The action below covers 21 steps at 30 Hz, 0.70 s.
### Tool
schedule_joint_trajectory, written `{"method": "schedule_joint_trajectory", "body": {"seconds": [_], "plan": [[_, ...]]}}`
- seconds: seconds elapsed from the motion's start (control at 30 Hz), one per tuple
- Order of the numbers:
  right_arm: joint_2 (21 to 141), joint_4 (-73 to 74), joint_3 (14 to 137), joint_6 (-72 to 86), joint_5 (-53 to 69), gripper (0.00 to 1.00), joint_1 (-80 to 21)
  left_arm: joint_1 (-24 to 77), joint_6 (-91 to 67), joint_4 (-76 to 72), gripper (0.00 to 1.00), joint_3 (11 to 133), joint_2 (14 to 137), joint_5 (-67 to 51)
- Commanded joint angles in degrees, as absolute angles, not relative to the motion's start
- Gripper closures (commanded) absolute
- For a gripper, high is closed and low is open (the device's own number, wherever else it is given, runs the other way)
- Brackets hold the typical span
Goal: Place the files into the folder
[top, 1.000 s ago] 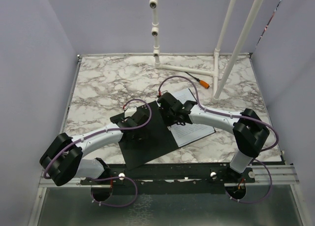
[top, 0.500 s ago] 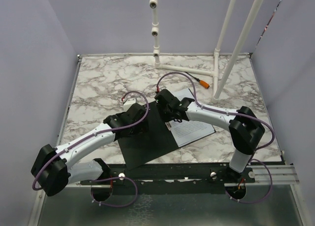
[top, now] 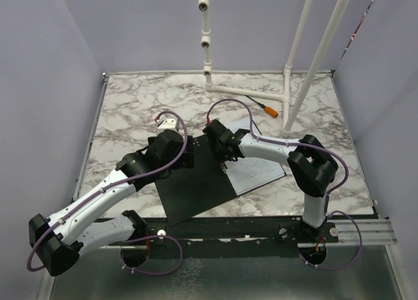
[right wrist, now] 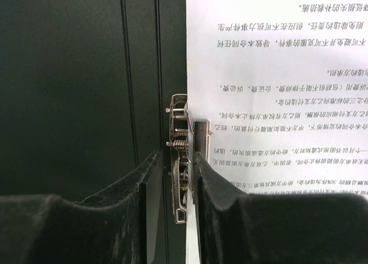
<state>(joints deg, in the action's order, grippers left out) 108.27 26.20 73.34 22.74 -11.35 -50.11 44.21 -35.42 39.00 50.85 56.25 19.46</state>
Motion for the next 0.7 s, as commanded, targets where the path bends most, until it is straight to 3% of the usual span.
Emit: {"method": "schedule_joint_trajectory", "body": {"seconds": [0.0, 0.5, 0.67], "plan": [[110.6, 26.0, 75.4, 23.0, -12.0, 0.70, -49.6, 43.8, -31.1, 39.1, 0.01, 51.8, 53.5, 21.2], [114.0, 28.1, 76.6, 22.8, -11.6, 0.84, -49.6, 43.8, -30.2, 37.1, 0.01, 48.7, 51.4, 23.9], [114.4, 28.6, 76.2, 23.0, -11.6, 0.93, -49.6, 43.8, -30.3, 37.0, 0.01, 48.5, 51.5, 24.2]]}}
